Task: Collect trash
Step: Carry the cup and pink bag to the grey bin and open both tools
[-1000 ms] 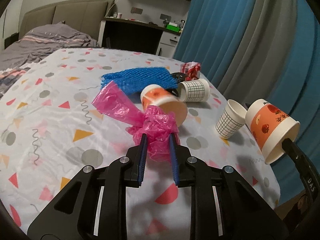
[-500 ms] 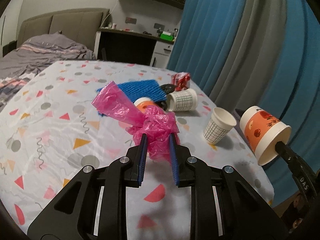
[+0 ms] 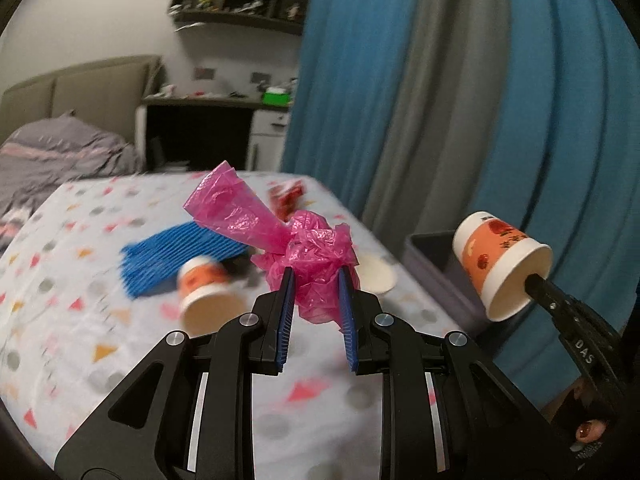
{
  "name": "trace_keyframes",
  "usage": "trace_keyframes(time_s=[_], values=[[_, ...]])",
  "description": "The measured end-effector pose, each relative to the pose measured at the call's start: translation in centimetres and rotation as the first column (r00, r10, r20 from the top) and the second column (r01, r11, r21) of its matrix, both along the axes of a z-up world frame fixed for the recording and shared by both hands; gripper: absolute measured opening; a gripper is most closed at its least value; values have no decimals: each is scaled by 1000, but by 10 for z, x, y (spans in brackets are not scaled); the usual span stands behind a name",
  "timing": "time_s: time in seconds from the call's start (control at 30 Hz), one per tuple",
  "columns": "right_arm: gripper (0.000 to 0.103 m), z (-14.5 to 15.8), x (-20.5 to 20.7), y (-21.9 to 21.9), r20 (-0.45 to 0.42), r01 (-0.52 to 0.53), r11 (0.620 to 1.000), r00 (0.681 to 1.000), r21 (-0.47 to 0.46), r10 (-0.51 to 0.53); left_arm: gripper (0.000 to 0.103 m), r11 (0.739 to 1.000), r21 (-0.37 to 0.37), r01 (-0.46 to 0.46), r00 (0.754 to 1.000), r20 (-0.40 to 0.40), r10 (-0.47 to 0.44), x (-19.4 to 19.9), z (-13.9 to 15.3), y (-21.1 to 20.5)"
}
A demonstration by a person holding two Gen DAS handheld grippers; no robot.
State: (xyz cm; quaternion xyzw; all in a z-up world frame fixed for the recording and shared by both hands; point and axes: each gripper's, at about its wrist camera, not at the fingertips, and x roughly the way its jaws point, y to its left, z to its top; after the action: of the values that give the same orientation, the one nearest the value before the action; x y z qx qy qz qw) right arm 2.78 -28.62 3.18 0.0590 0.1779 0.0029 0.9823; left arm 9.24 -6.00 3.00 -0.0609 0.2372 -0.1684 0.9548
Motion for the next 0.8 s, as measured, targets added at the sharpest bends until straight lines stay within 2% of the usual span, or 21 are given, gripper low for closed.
trace_keyframes(time_s=[0.2,0.43,0.8], values=[[4,3,8,-41,9,99,995,995,-1,-99,21,994,28,107,994,31,-108,23,13,-60],[4,0,21,-87,1,200,980,980,5,-200,21,975,36,217,975,41,-219,45,21,-132],[4,-11,30,-133,-23,307,951,952,29,-306,21,936,71,344,938,15,-346,72,5,-215]])
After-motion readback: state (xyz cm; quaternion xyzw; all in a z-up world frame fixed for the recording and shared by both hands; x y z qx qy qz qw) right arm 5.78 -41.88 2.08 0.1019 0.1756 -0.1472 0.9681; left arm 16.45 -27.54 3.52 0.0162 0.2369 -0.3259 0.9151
